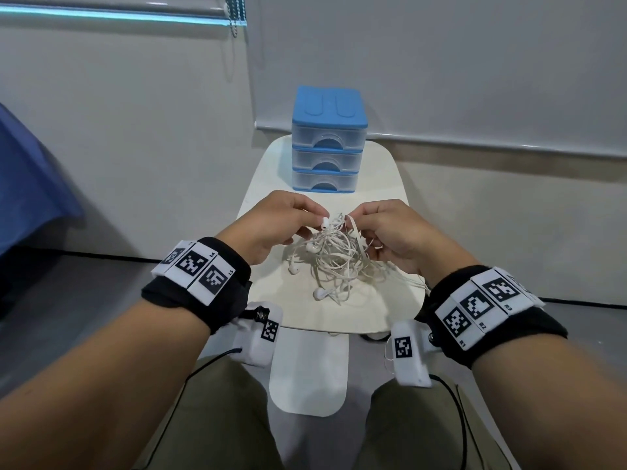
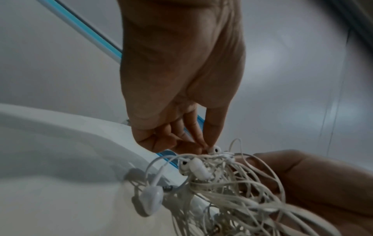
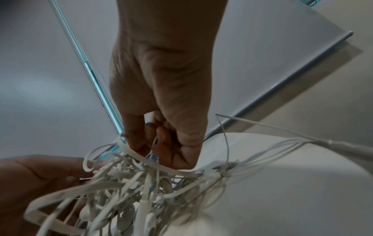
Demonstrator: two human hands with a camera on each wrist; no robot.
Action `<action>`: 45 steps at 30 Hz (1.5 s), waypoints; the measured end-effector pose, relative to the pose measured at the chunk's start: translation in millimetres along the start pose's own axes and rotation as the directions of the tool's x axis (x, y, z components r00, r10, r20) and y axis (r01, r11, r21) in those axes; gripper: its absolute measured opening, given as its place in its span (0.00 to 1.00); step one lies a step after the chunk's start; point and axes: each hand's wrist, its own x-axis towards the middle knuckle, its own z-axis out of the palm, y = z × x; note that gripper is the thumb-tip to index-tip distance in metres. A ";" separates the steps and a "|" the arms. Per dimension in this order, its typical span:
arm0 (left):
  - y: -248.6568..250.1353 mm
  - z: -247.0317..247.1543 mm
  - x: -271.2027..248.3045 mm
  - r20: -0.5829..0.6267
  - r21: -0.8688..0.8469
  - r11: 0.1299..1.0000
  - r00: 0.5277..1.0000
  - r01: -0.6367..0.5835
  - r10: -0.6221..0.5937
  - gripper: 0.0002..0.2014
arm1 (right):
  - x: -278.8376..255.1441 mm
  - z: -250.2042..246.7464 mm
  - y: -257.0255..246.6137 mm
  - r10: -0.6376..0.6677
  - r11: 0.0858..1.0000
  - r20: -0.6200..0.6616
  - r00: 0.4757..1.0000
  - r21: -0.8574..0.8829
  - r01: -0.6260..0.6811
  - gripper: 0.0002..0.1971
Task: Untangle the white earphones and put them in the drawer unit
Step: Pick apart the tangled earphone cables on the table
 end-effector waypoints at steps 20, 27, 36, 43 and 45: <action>-2.9 -5.9 -11.1 0.315 0.066 0.991 0.945 -0.115 0.088 0.09 | -6.6 1.7 2.8 -0.018 1.000 -0.029 0.999 0.018 0.019 0.13; -5.5 -1.8 -10.4 0.238 -0.006 0.982 0.954 -0.189 0.185 0.05 | -13.9 4.8 0.8 -0.024 0.997 -0.049 0.999 0.073 0.028 0.06; -8.0 4.7 -8.0 0.192 0.097 0.966 0.957 -0.240 0.218 0.07 | -24.1 1.7 1.2 -0.049 0.992 0.010 0.999 0.119 0.048 0.11; 3.1 7.6 -11.5 0.190 0.186 0.968 0.972 -0.170 0.135 0.08 | -26.3 0.3 2.2 -0.082 0.995 0.040 0.996 0.060 0.080 0.04; 7.8 9.3 -13.7 0.197 0.196 0.967 0.973 -0.164 0.125 0.07 | -26.6 1.7 1.9 -0.090 0.995 0.025 0.996 0.035 0.089 0.05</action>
